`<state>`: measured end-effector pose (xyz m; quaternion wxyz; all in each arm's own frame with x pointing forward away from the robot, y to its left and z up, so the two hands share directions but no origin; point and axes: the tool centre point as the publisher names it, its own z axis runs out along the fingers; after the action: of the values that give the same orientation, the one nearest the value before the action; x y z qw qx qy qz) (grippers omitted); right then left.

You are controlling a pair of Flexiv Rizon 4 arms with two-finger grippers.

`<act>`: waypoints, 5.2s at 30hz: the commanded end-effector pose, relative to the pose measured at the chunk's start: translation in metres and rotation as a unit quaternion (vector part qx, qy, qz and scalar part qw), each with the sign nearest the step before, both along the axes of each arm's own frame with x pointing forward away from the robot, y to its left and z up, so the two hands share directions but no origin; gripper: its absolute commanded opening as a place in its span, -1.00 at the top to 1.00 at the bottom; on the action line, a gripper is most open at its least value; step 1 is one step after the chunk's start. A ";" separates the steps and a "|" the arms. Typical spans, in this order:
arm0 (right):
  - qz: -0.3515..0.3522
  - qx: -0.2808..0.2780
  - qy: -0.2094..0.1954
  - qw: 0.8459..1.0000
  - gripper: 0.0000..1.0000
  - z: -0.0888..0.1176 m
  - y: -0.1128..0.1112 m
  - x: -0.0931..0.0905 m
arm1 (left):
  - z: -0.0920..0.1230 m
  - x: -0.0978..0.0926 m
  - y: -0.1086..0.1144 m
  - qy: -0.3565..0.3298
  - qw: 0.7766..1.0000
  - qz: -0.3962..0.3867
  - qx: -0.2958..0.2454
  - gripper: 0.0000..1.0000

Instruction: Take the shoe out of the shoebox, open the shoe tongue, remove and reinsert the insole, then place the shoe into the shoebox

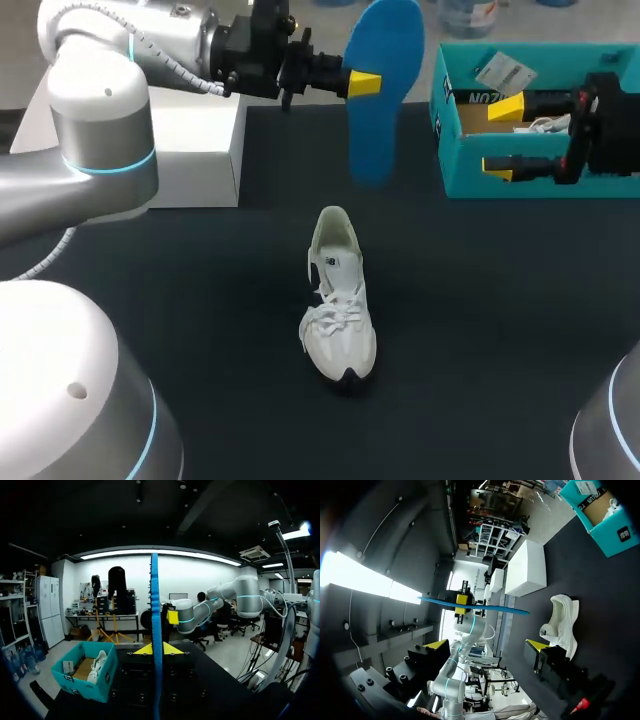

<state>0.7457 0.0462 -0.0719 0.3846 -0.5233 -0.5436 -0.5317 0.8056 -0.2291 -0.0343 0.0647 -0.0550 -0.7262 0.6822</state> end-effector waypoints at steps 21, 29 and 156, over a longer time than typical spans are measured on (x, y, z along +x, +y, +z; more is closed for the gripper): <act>0.000 -0.001 0.001 1.000 -1.00 0.000 0.000 0.000 | -0.014 0.000 -0.002 0.539 0.828 0.108 0.111 1.00; 0.000 -0.001 0.001 1.000 -1.00 0.000 0.000 0.000 | -0.021 0.019 -0.006 0.708 0.698 0.073 0.082 1.00; -0.043 -0.636 0.089 0.765 -1.00 0.084 0.119 0.055 | -0.049 0.029 -0.005 0.751 0.653 0.066 0.070 1.00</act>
<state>0.8018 0.1669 0.0132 -0.0134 -0.7153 -0.6981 -0.0286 0.8358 -0.2332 -0.0826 0.5472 0.5281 -0.4785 0.4390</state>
